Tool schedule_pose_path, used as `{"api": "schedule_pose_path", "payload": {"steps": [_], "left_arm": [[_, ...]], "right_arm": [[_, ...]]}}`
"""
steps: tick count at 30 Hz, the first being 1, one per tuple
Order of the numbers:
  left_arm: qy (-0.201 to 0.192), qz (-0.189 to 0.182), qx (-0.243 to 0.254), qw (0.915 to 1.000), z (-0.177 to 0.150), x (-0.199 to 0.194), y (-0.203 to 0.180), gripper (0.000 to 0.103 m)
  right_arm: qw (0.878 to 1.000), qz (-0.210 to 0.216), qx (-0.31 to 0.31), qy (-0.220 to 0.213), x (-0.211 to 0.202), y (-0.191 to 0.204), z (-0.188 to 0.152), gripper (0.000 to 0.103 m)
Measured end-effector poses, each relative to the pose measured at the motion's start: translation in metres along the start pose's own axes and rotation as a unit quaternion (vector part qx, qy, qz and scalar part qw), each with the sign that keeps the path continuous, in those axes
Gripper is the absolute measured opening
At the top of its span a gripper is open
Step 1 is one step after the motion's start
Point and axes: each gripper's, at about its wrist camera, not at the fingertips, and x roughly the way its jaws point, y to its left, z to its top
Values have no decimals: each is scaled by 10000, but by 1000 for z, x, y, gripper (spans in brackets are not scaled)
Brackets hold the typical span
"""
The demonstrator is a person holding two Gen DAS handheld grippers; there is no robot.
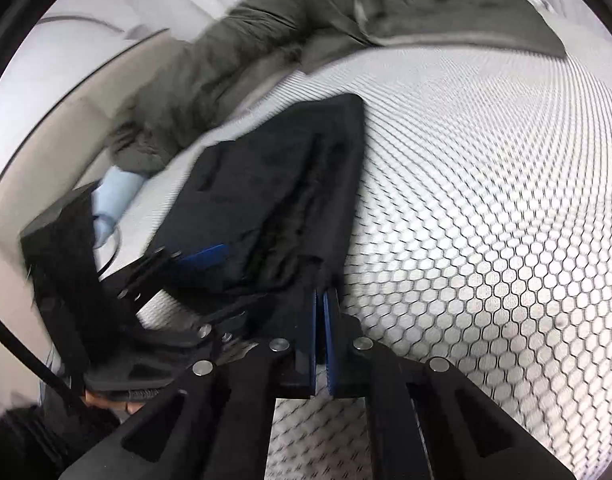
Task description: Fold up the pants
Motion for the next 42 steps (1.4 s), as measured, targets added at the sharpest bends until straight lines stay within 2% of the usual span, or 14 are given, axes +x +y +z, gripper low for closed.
{"api": "schedule_pose_path", "payload": {"steps": [5, 9, 11, 15, 17, 21, 25, 27, 30, 33, 35, 38, 40, 42], "left_arm": [[-105, 159, -340, 9992, 25, 4, 12, 75], [453, 254, -263, 9983, 33, 43, 15, 76], [525, 386, -139, 9978, 32, 56, 13, 79], [515, 514, -111, 9973, 35, 62, 8, 82], [525, 473, -107, 9974, 35, 63, 7, 83], [556, 315, -84, 9979, 36, 56, 16, 82], [136, -121, -86, 9998, 30, -3, 34, 82], [-193, 136, -113, 9997, 24, -37, 60, 85], [-407, 662, -447, 9960, 7, -65, 111, 95], [-240, 1435, -1154, 9826, -17, -71, 179, 95], [283, 1488, -1808, 9718, -37, -60, 223, 91], [372, 784, -2367, 9677, -53, -54, 247, 80], [336, 424, -2442, 9682, -50, -53, 251, 49], [298, 112, -2538, 9667, -43, -47, 251, 35]], "right_arm": [[9989, 135, 321, 321, 11, -15, -11, 5], [9972, 472, 580, -14, -6, -20, -9, 36], [9964, 457, 716, 25, 7, -23, -10, 34], [9994, 112, 302, 146, 10, -6, -15, 4], [9985, 456, 214, 194, -5, 0, -23, 2], [9986, 344, 163, 354, -10, -12, -31, 4], [9985, 214, 50, -491, -51, -4, -20, 29], [9972, 207, 133, -705, -55, -7, -14, 60], [9982, 79, 380, -463, -34, -18, -10, 60], [9971, 82, 673, -350, -15, -31, -11, 60], [9945, 322, 857, -508, -11, -34, -5, 52], [9916, 482, 1116, -429, 21, -40, 24, 21], [9924, 325, 1107, -422, 34, -35, 33, 14], [9929, 204, 1062, -499, 44, -25, 47, 12]]}}
